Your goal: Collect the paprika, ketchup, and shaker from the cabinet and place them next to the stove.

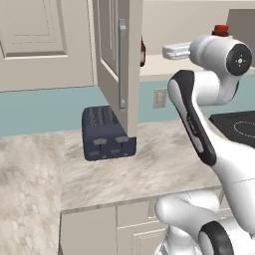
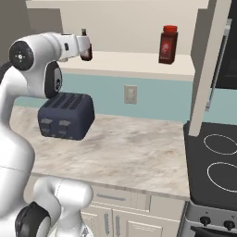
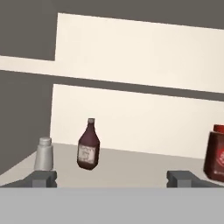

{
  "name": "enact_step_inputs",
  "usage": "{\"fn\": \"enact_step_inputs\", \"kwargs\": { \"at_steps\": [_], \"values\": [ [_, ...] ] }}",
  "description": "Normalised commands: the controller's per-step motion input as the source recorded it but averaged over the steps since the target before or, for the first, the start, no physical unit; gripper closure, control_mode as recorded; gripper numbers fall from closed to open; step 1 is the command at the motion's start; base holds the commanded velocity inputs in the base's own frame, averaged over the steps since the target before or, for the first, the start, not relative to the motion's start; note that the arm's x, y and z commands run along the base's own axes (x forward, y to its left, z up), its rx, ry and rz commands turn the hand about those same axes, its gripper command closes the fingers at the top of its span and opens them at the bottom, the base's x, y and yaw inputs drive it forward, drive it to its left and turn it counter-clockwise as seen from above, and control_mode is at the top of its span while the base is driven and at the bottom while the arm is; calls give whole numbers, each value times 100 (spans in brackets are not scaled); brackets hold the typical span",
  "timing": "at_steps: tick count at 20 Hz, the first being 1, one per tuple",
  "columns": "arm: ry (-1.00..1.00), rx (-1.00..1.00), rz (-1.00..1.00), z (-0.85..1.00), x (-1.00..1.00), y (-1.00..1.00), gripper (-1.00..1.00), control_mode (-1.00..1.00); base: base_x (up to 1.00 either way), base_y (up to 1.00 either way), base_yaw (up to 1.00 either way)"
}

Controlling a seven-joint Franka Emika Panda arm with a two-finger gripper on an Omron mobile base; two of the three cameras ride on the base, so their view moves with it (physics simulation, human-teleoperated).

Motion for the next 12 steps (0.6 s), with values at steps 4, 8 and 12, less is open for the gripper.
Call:
{"fn": "enact_step_inputs", "kwargs": {
  "at_steps": [4, 8, 12],
  "values": [
    [-1, 12, 16, -5, 42, 0, -100, -100, 0, 0, 0],
    [-1, 18, 23, -6, 28, -11, -100, -100, 0, 0, 0],
    [0, 10, 18, -4, 18, -23, -100, -100, 0, 0, 0]
  ]
}}
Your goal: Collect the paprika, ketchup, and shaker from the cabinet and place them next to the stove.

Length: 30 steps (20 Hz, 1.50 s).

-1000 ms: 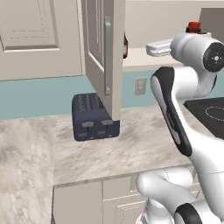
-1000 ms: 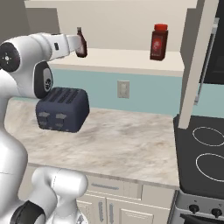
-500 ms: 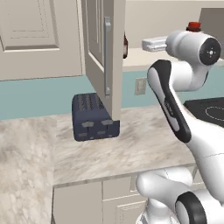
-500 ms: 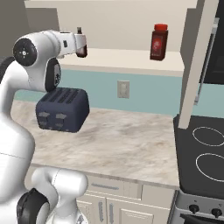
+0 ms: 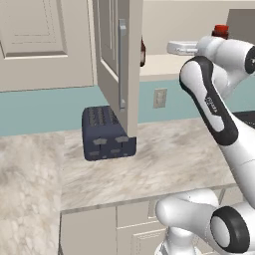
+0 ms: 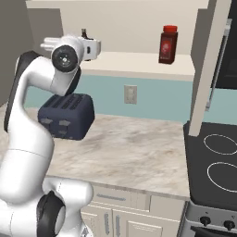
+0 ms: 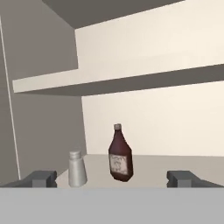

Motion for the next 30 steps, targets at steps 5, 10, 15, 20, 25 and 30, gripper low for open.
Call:
{"fn": "enact_step_inputs", "kwargs": {
  "at_steps": [5, 10, 15, 20, 25, 30],
  "values": [
    [0, 1, 6, -4, 22, -5, -100, -100, 0, 0, 0],
    [3, 0, 0, -1, 40, 0, -100, -100, 0, 0, 0],
    [6, 0, 2, 0, 49, -1, -100, -100, 0, 0, 0],
    [3, 0, 3, 0, 46, 0, -100, -100, 0, 0, 0],
    [0, 0, 3, 1, 39, 0, -100, -100, 0, 0, 0],
    [0, 0, 3, 0, 29, 0, -100, -100, 0, 0, 0]
  ]
}}
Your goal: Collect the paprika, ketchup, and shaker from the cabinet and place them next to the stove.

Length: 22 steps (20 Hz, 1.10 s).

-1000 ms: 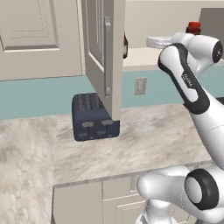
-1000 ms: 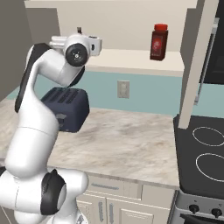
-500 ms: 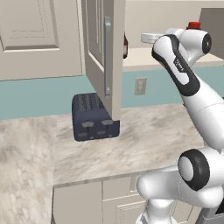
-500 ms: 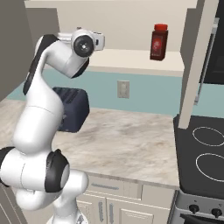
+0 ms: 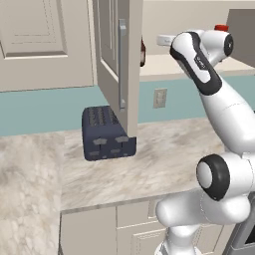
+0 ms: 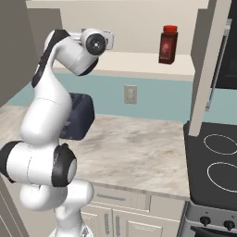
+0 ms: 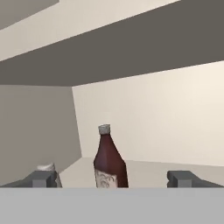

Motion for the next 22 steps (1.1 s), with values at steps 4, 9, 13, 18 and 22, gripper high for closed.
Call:
{"fn": "enact_step_inputs", "kwargs": {
  "at_steps": [4, 9, 13, 18, 22],
  "values": [
    [0, -2, 1, 0, 27, 4, -100, -100, 0, 0, 0],
    [-2, -2, 4, -8, 24, 1, -100, -100, 0, 0, 0],
    [-2, -4, 7, -5, 15, 8, -100, -100, 0, 0, 0],
    [0, -2, 10, 0, 14, 13, -100, -100, 0, 0, 0],
    [-1, 0, 11, 0, 17, 0, -100, -100, 0, 0, 0]
  ]
}}
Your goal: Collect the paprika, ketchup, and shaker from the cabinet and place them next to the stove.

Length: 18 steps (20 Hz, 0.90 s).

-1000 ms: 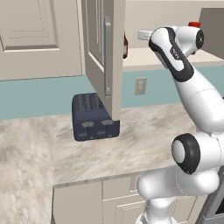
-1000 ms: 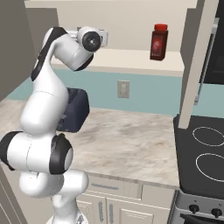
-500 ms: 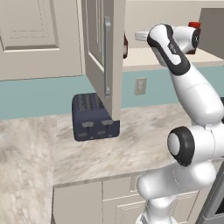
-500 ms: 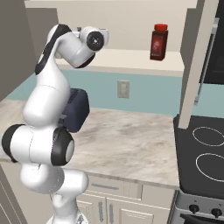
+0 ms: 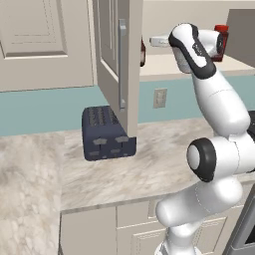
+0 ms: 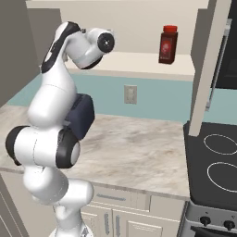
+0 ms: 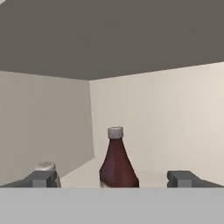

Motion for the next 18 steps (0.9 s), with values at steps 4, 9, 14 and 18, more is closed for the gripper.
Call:
{"fn": "enact_step_inputs", "kwargs": {
  "at_steps": [4, 9, 14, 18],
  "values": [
    [0, 0, 9, 0, 22, -1, -100, -100, 0, 0, 0],
    [0, 0, 8, 0, 27, 0, -100, -100, 0, 0, 0],
    [0, 0, 6, 0, 30, 0, -100, -100, 0, 0, 0],
    [1, 0, 6, 0, 22, 5, -100, -100, 0, 0, 0]
  ]
}}
